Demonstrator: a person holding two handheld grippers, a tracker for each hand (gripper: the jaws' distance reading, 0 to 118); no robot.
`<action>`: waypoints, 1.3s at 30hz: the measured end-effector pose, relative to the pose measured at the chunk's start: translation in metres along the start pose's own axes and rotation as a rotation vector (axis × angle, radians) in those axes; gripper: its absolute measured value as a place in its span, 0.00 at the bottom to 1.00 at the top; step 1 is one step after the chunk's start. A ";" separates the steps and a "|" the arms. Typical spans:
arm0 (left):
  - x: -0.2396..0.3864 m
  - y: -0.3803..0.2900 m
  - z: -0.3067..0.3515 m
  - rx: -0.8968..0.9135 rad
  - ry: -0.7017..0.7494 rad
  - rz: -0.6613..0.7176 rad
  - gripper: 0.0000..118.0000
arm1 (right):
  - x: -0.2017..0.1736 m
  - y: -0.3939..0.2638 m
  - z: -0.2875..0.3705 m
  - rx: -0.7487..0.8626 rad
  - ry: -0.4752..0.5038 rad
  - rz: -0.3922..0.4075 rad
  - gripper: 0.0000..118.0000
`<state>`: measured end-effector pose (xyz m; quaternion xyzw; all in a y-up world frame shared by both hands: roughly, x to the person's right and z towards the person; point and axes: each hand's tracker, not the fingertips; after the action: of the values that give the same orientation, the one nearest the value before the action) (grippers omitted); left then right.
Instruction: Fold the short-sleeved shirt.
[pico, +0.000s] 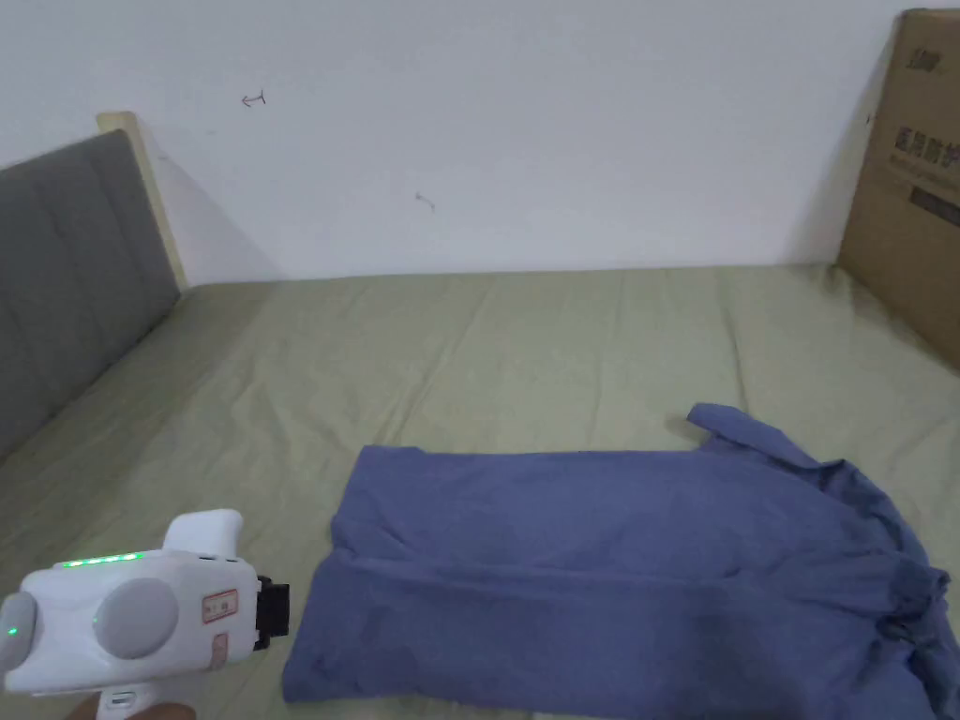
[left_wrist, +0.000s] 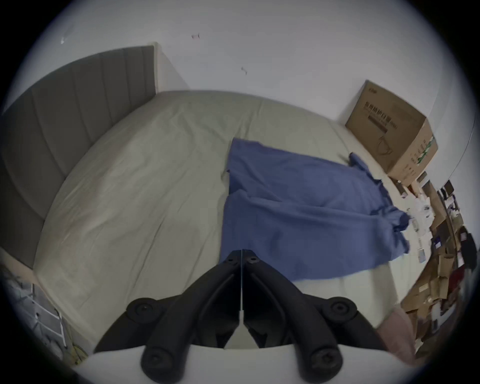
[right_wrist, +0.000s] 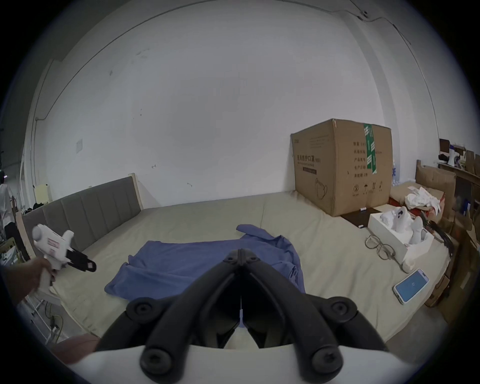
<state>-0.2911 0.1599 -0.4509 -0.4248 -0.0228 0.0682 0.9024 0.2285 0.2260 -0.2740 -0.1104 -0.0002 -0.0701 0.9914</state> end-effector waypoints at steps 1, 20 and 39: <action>-0.001 0.001 -0.012 -0.015 0.033 -0.018 0.40 | 0.001 -0.001 -0.002 -0.014 -0.002 0.001 0.00; 0.047 -0.050 -0.053 -0.081 -0.023 -0.262 0.04 | 0.069 0.016 -0.044 -0.192 -0.080 -0.096 0.00; 0.035 -0.036 -0.059 -0.126 0.021 -0.302 0.04 | 0.147 -0.066 -0.237 -1.130 -0.114 -0.271 0.89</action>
<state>-0.2471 0.0974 -0.4614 -0.4728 -0.0813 -0.0744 0.8743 0.3612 0.0901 -0.4884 -0.6248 -0.0301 -0.1792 0.7594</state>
